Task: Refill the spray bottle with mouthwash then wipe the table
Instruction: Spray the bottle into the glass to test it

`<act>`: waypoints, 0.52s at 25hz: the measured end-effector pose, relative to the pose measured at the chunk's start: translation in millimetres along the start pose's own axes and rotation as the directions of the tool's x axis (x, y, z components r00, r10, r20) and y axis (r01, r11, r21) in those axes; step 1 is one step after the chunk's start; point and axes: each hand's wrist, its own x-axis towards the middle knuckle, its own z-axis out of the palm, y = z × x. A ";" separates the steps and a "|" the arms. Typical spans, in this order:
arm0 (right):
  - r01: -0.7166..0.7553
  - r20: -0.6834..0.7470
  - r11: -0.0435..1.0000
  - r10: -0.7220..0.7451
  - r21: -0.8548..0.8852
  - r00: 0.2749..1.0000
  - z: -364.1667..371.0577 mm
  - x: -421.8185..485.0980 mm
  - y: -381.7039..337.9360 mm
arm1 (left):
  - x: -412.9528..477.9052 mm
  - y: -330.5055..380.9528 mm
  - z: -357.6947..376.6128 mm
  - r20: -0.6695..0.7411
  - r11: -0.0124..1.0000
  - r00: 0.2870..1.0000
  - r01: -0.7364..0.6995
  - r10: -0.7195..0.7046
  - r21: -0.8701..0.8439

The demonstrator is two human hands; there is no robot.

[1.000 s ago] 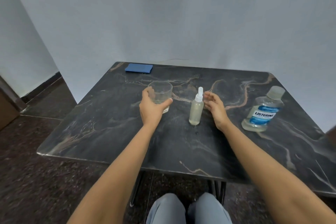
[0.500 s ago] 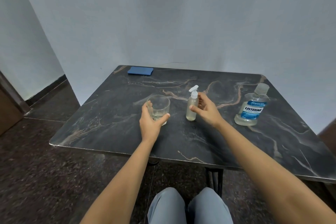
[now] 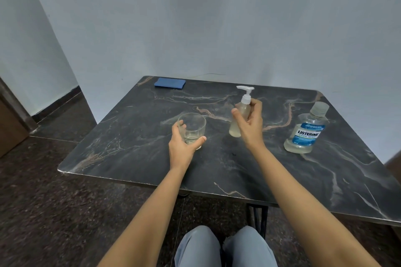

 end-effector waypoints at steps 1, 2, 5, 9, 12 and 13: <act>0.022 0.020 1.000 -0.022 -0.009 1.000 2.3 0.2 -1.1 | 0.2 -0.8 0.1 0.001 1.000 1.000 0.000 0.000 -0.005; 0.052 0.044 0.999 -0.051 -0.014 0.998 4.0 0.9 -2.9 | 0.1 -1.6 0.0 0.001 1.000 1.000 -0.003 0.003 -0.007; 0.111 0.130 0.994 -0.110 0.000 0.985 8.5 4.0 -10.7 | -0.1 -1.5 -0.1 0.007 1.000 1.000 -0.003 0.003 -0.004; 0.146 0.324 0.989 -0.145 0.024 0.935 13.6 4.6 -11.5 | 0.2 -2.0 -0.4 0.016 1.000 1.000 0.004 -0.004 -0.010; 0.226 0.472 0.969 -0.156 -0.096 0.868 16.6 3.9 -9.1 | 0.8 -1.8 -0.7 0.017 1.000 1.000 -0.001 0.001 -0.013; 0.255 0.517 0.956 -0.146 -0.145 0.843 17.5 2.8 -7.7 | 0.6 -1.7 -0.5 0.018 1.000 1.000 -0.004 0.004 -0.014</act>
